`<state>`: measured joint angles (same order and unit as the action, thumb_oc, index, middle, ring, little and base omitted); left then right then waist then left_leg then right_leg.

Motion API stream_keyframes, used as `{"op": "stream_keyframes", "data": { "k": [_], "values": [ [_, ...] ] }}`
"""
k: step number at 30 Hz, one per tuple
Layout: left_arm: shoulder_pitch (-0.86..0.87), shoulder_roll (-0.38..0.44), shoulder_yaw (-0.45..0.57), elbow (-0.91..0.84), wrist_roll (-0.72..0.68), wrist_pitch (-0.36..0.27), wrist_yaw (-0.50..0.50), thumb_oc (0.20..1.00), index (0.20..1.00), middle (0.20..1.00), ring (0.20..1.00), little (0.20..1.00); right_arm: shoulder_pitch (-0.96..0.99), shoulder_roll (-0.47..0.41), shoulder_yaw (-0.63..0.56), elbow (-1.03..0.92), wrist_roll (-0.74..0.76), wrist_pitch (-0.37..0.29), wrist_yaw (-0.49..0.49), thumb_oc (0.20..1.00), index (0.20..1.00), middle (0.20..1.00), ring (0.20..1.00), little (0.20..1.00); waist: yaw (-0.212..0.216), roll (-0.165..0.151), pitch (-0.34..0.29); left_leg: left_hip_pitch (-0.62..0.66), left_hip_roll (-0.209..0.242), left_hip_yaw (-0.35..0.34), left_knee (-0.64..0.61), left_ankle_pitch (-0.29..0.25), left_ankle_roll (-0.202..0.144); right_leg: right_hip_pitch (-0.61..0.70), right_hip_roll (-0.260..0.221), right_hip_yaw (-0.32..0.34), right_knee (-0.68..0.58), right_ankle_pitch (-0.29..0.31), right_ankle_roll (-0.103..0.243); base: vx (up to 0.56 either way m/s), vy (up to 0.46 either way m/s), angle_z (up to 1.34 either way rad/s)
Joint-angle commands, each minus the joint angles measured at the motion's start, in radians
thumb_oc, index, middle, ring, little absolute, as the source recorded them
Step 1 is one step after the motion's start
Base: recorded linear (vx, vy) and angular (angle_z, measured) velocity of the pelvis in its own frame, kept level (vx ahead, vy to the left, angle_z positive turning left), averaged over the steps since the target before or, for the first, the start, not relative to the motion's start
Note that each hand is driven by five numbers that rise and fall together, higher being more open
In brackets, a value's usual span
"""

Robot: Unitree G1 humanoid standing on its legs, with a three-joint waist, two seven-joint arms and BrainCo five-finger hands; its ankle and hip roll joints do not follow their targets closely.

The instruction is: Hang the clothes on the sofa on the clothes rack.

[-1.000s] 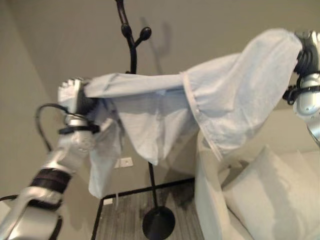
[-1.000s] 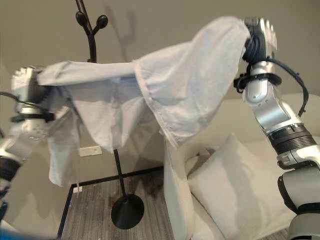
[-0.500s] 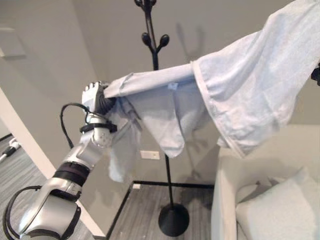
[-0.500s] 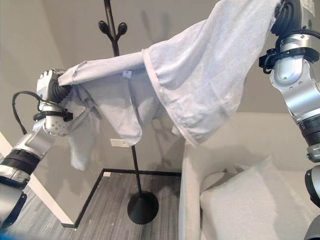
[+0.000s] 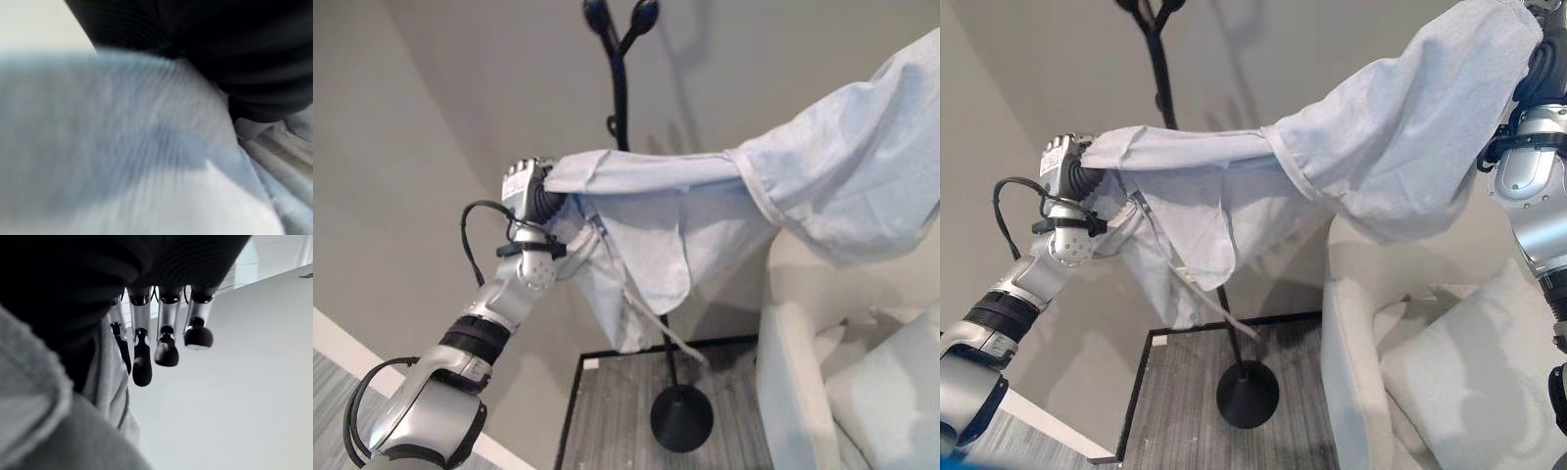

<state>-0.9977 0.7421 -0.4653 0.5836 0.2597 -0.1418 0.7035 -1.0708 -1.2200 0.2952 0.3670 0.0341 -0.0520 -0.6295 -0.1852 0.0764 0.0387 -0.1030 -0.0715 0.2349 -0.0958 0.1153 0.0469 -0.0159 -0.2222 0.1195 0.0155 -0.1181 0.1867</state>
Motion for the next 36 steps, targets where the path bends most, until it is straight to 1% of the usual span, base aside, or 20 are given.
{"op": "stream_keyframes", "data": {
  "k": [1,3,6,8,10,11,12,13,14,15,17,19,21,22,23,24,27,32,35,36],
  "values": [
    [-0.079,0.096,0.069,-0.008,0.036,0.018,0.063,0.2,0.2,0.2,0.2,0.2,-0.127,0.001,0.003,0.02,-0.048,-0.011,-0.044,0.2,0.2,0.2,0.2,0.2,0.03,-0.084,-0.056,0.014,0.078,0.034,0.01,-0.11,-0.096,-0.003,-0.101,0.012,-0.056,0.227,0.05,0.1,0.146,-0.06],
    [-0.077,0.104,0.076,-0.014,0.037,0.024,0.067,0.2,0.2,0.2,0.2,0.2,-0.14,0.011,0.008,0.019,-0.047,-0.012,-0.052,0.2,0.2,0.2,0.2,0.2,0.037,-0.084,-0.048,0.022,0.075,0.057,0.009,-0.12,-0.09,-0.018,-0.108,-0.032,-0.014,0.252,0.047,0.05,0.069,-0.19],
    [-0.06,0.128,0.098,-0.028,0.031,0.031,0.076,0.2,0.2,0.2,0.2,0.2,-0.166,0.019,0.019,0.029,-0.048,-0.012,-0.061,0.2,0.2,0.2,0.2,0.2,0.052,-0.084,-0.034,0.054,0.073,0.096,0.009,-0.135,-0.083,-0.009,-0.14,-0.143,0.053,0.3,0.044,0.11,0.074,-0.2],
    [-0.051,0.156,0.107,-0.032,0.031,0.033,0.08,0.2,0.2,0.2,0.2,0.2,-0.201,0.02,0.037,0.055,-0.038,-0.016,-0.064,0.2,0.2,0.2,0.2,0.2,0.066,-0.09,-0.036,0.07,0.072,0.119,0.009,-0.147,-0.082,0.008,-0.154,-0.216,0.074,0.313,0.044,0.09,0.057,-0.2],
    [-0.05,0.161,0.112,-0.031,0.029,0.035,0.078,0.2,0.2,0.2,0.2,0.2,-0.22,0.024,0.052,0.073,-0.028,-0.02,-0.061,0.2,0.2,0.2,0.2,0.2,0.066,-0.092,-0.036,0.076,0.069,0.124,0.009,-0.153,-0.081,0.009,-0.148,-0.226,0.078,0.314,0.043,0.07,0.041,-0.64],
    [-0.045,0.158,0.123,-0.022,0.026,0.033,0.08,0.2,0.2,0.2,0.2,0.2,-0.252,0.024,0.074,0.112,-0.011,-0.025,-0.062,0.2,0.2,0.2,0.2,0.2,0.062,-0.096,-0.043,0.088,0.064,0.13,0.009,-0.165,-0.079,-0.005,-0.116,-0.221,0.081,0.307,0.045,0.12,0.051,-0.7],
    [-0.05,0.155,0.127,-0.014,0.018,0.033,0.084,0.2,0.2,0.2,0.2,0.2,-0.266,0.022,0.083,0.13,-0.003,-0.028,-0.064,0.2,0.2,0.2,0.2,0.2,0.057,-0.091,-0.042,0.095,0.065,0.127,0.009,-0.171,-0.079,-0.028,-0.078,-0.21,0.081,0.271,0.034,0.13,0.053,-0.4],
    [-0.059,0.147,0.127,0.001,0.008,0.034,0.084,0.2,0.2,0.2,0.2,0.2,-0.277,0.02,0.09,0.153,0.008,-0.03,-0.065,0.2,0.2,0.2,0.2,0.2,0.048,-0.081,-0.037,0.101,0.071,0.122,0.009,-0.175,-0.08,-0.057,-0.034,-0.199,0.083,0.212,0.021,0.09,0.058,-0.09],
    [-0.072,0.135,0.125,0.017,-0.005,0.037,0.082,0.2,0.2,0.2,0.2,0.2,-0.287,0.018,0.099,0.175,0.015,-0.03,-0.064,0.2,0.2,0.2,0.2,0.2,0.037,-0.076,-0.029,0.111,0.073,0.115,0.009,-0.177,-0.078,-0.084,0.008,-0.181,0.077,0.168,0.009,0.1,0.047,-0.22],
    [-0.09,0.121,0.121,0.047,-0.023,0.038,0.081,0.2,0.2,0.2,0.2,0.2,-0.31,0.015,0.123,0.213,0.028,-0.034,-0.061,0.2,0.2,0.2,0.2,0.2,0.027,-0.07,-0.018,0.126,0.071,0.107,0.009,-0.185,-0.079,-0.111,0.046,-0.161,0.079,0.15,0.002,0.1,0.027,-0.11],
    [-0.133,0.095,0.101,0.113,-0.06,0.041,0.076,0.2,0.2,0.2,0.2,0.2,-0.35,0.01,0.173,0.281,0.047,-0.035,-0.053,0.2,0.2,0.2,0.2,0.2,0.008,-0.072,0.003,0.155,0.061,0.082,0.009,-0.198,-0.077,-0.148,0.096,-0.133,0.062,0.165,-0.002,0.13,-0.005,0.04],
    [-0.164,0.074,0.073,0.18,-0.083,0.046,0.065,0.2,0.2,0.2,0.2,0.2,-0.372,0.003,0.223,0.338,0.056,-0.03,-0.036,0.2,0.2,0.2,0.2,0.2,-0.016,-0.081,0.015,0.175,0.045,0.053,0.009,-0.202,-0.075,-0.19,0.145,-0.08,0.033,0.196,-0.004,0.15,-0.03,0.21],
    [-0.187,0.049,0.053,0.25,-0.11,0.046,0.055,0.2,0.2,0.2,0.2,0.2,-0.41,-0.003,0.285,0.382,0.056,-0.027,-0.021,0.2,0.2,0.2,0.2,0.2,-0.036,-0.081,0.027,0.194,0.036,0.023,0.009,-0.211,-0.076,-0.225,0.185,-0.036,0.018,0.225,-0.001,0.14,-0.028,0.77],
    [-0.187,0.049,0.053,0.25,-0.11,0.046,0.055,0.2,0.2,0.2,0.2,0.2,-0.41,-0.003,0.285,0.382,0.056,-0.027,-0.021,0.2,0.2,0.2,0.2,0.2,-0.036,-0.081,0.027,0.194,0.036,0.023,0.009,-0.211,-0.076,-0.225,0.185,-0.036,0.018,0.225,-0.001,0.18,-0.031,0.47],
    [-0.199,0.024,0.027,0.321,-0.127,0.049,0.04,0.2,0.2,0.2,0.2,0.2,-0.437,-0.017,0.343,0.42,0.045,-0.023,-0.008,0.2,0.2,0.2,0.2,0.2,-0.048,-0.083,0.026,0.213,0.025,-0.012,0.009,-0.226,-0.074,-0.212,0.194,-0.02,0.005,0.226,-0.009,0.13,-0.038,0.28],
    [-0.207,0.012,0.021,0.35,-0.132,0.053,0.033,0.2,0.2,0.2,0.2,0.2,-0.46,-0.018,0.365,0.437,0.04,-0.02,-0.001,0.2,0.2,0.2,0.2,0.2,-0.048,-0.09,0.026,0.214,0.019,-0.016,0.009,-0.223,-0.074,-0.203,0.186,-0.022,-0.001,0.234,-0.017,0.16,-0.076,0.29],
    [-0.203,-0.014,0.02,0.4,-0.154,0.052,0.014,0.2,0.2,0.2,0.2,0.2,-0.508,-0.009,0.415,0.461,0.053,-0.025,0.016,0.2,0.2,0.2,0.2,0.2,-0.052,-0.078,0.01,0.216,0.027,-0.03,0.009,-0.224,-0.082,-0.194,0.195,-0.025,-0.004,0.234,-0.032,0.09,-0.091,0.56],
    [-0.188,-0.012,0.006,0.468,-0.165,0.053,0.001,0.2,0.2,0.2,0.2,0.2,-0.583,-0.031,0.494,0.499,0.057,-0.041,0.03,0.2,0.2,0.2,0.2,0.2,-0.055,-0.062,-0.021,0.223,0.058,-0.062,0.009,-0.21,-0.123,-0.147,0.191,-0.084,-0.033,0.203,-0.055,0.2,-0.135,0.48],
    [-0.151,0.026,0.027,0.454,-0.154,0.057,0.011,0.2,0.2,0.2,0.2,0.2,-0.584,-0.053,0.482,0.455,0.057,-0.057,0.016,0.2,0.2,0.2,0.2,0.2,-0.041,-0.062,-0.035,0.235,0.074,-0.079,0.009,-0.171,-0.143,-0.108,0.196,-0.108,-0.055,0.192,-0.066,0.13,-0.108,0.3],
    [-0.15,0.026,0.028,0.453,-0.154,0.057,0.011,0.2,0.2,0.2,0.2,0.2,-0.582,-0.053,0.481,0.454,0.057,-0.057,0.015,0.2,0.2,0.2,0.2,0.2,-0.042,-0.062,-0.035,0.236,0.074,-0.081,0.009,-0.171,-0.143,-0.107,0.196,-0.109,-0.057,0.192,-0.066,0.09,-0.071,0.36]
  ]
}}
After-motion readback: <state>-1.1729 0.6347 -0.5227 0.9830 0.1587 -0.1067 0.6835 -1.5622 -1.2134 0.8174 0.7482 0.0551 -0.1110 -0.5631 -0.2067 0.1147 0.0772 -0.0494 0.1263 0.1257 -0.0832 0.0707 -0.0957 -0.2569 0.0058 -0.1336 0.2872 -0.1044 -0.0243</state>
